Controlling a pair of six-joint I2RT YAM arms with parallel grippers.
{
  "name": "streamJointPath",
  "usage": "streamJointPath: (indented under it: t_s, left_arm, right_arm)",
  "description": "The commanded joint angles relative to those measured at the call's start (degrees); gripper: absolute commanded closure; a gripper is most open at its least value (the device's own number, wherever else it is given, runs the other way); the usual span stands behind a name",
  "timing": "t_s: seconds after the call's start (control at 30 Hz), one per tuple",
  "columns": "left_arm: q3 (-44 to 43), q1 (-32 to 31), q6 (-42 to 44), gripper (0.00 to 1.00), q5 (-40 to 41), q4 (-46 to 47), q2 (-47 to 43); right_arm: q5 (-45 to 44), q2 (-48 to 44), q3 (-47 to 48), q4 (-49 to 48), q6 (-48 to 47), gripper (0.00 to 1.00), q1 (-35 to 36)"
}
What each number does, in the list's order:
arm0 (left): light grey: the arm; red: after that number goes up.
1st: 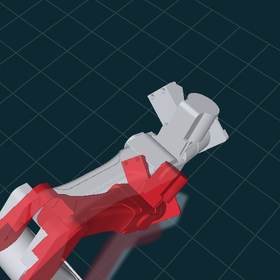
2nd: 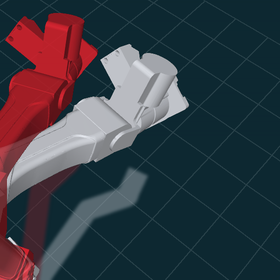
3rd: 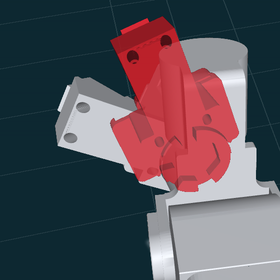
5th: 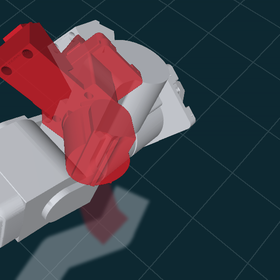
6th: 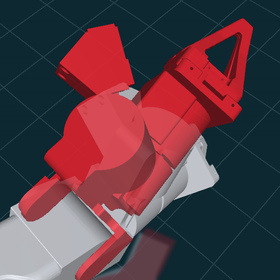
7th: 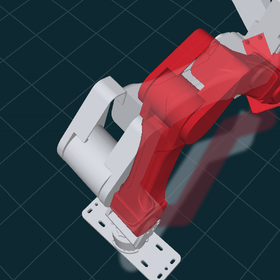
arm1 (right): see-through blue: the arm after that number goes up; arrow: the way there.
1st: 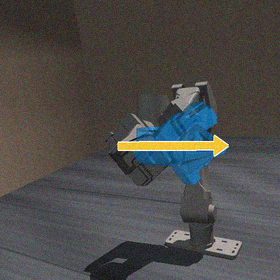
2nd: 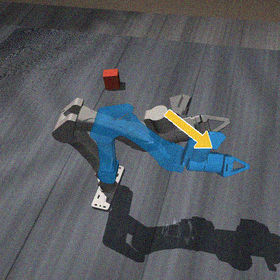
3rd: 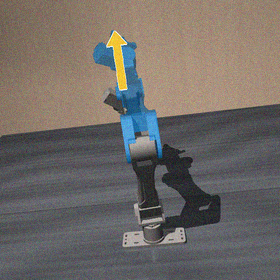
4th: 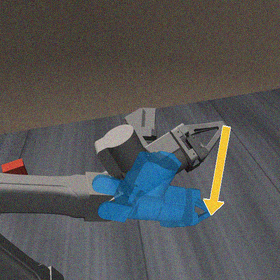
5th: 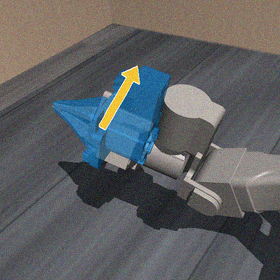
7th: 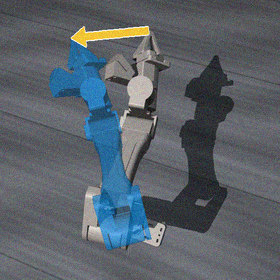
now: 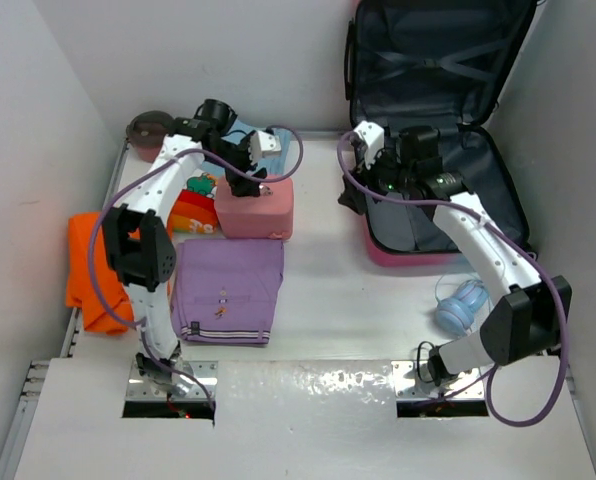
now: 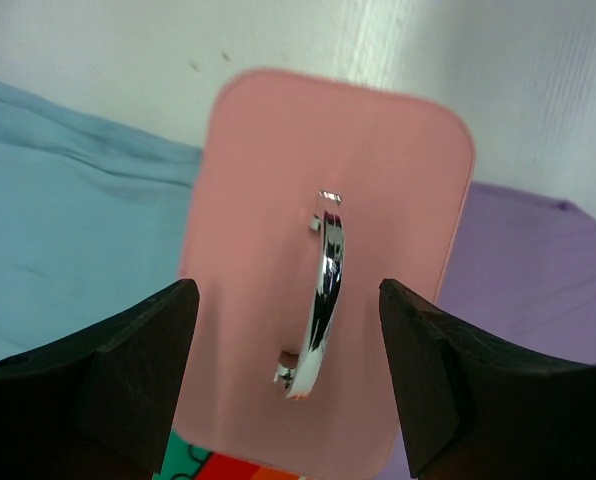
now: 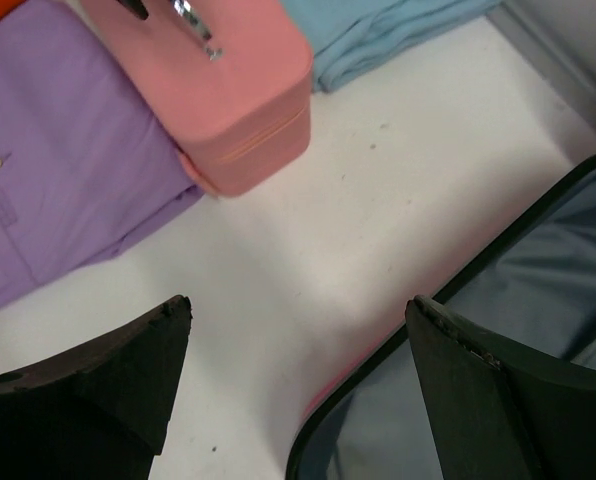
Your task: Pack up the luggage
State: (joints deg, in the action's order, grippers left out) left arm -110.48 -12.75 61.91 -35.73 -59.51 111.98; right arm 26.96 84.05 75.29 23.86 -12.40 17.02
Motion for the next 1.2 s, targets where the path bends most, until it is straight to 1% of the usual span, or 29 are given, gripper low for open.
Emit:
streamJointPath:
  t_s: [0.0,0.03,0.07,0.13,0.17,0.23,0.27,0.3,0.37,0.43,0.5,0.53,0.6,0.67,0.7,0.73,0.8,0.83,0.93,1.03,1.07,1.1,1.17]
  left_arm:
    - [-2.03,0.45,3.31,0.30,0.30,-2.31,0.95]
    - [-1.85,0.45,1.83,0.30,1.52,0.07,1.13]
    - [-1.59,0.62,-0.19,0.33,1.97,3.22,1.39]
    - [-1.76,0.62,0.05,0.37,1.63,3.70,1.57]
    - [-1.93,0.62,1.27,0.43,1.19,2.56,1.48]
    - [-1.67,0.62,3.03,0.50,0.39,0.72,1.39]
    - [-1.24,0.62,4.52,0.58,0.57,-0.77,1.66]
    - [-1.06,0.54,5.14,0.62,1.61,-1.48,1.83]
    - [-0.62,0.54,7.86,0.70,2.41,-4.37,2.62]
    - [-0.44,0.36,8.84,0.73,3.11,-5.62,3.32]
    - [-0.18,0.27,8.58,0.93,3.21,-5.62,3.85]
    - [-0.09,0.27,8.06,1.00,2.77,-5.19,3.86]
    - [1.13,0.27,8.13,1.00,1.28,-3.87,2.37]
    - [2.71,0.19,9.45,1.00,-4.76,-1.68,-0.95]
    - [3.07,0.01,9.46,1.00,-4.79,-0.62,-2.20]
    - [3.25,-0.08,9.02,1.00,-6.97,0.52,-3.43]
    - [3.42,-0.69,10.07,1.00,-7.87,2.28,-7.11]
    - [3.43,-0.87,9.81,1.00,-8.13,3.16,-7.13]
    - [2.81,-1.66,8.59,1.00,-10.15,5.27,-9.76]
    - [-0.08,-3.59,8.40,1.00,-11.65,4.23,-11.78]
    - [-1.31,-5.25,9.27,1.00,-11.21,1.79,-11.88]
    - [-1.32,-6.13,10.67,1.00,-10.16,0.72,-12.14]
    - [-0.09,-8.07,10.95,1.00,-9.45,-0.43,-13.10]
  right_arm:
    - [0.02,-3.36,-1.98,-4.61,0.63,0.13,0.21]
    - [0.20,-3.45,-2.51,-4.43,0.97,0.13,0.21]
    - [0.55,-3.54,-2.69,-4.26,1.24,0.13,0.21]
    - [0.81,-3.72,-3.13,-4.17,1.59,0.13,0.30]
    - [0.90,-3.72,-3.30,-4.17,1.85,0.13,0.30]
    - [1.34,-3.81,-3.92,-4.52,1.94,0.13,0.39]
    - [1.34,-3.81,-4.18,-4.69,2.12,0.13,0.39]
    - [1.51,-3.72,-4.62,-4.96,2.29,0.13,0.47]
    - [1.60,-3.46,-4.97,-5.84,3.00,0.13,0.47]
    - [2.21,-3.19,-5.15,-6.97,3.79,0.13,0.56]
    - [2.66,-2.93,-5.32,-8.03,4.23,0.13,0.83]
    - [3.44,-2.75,-5.33,-9.08,4.67,0.14,1.00]
    - [4.50,-1.96,-5.41,-10.32,5.11,0.15,1.35]
    - [5.47,-0.74,-4.80,-12.07,5.02,0.19,2.58]
    - [5.65,-0.30,-4.45,-12.43,4.50,0.19,3.11]
    - [5.82,0.14,-4.01,-13.39,3.28,0.20,4.42]
    - [5.65,1.11,-3.40,-15.67,1.17,0.21,6.18]
    - [5.39,1.46,-2.96,-16.64,0.98,0.21,6.54]
    - [6.17,2.52,-0.67,-20.24,2.37,0.21,6.80]
    - [8.19,2.09,0.65,-23.31,3.17,0.20,6.80]
    - [8.89,1.82,0.65,-23.85,3.61,0.19,6.80]
    - [9.94,1.21,0.39,-26.90,4.92,0.19,6.89]
    - [10.30,0.68,-0.31,-28.51,5.20,0.19,7.24]
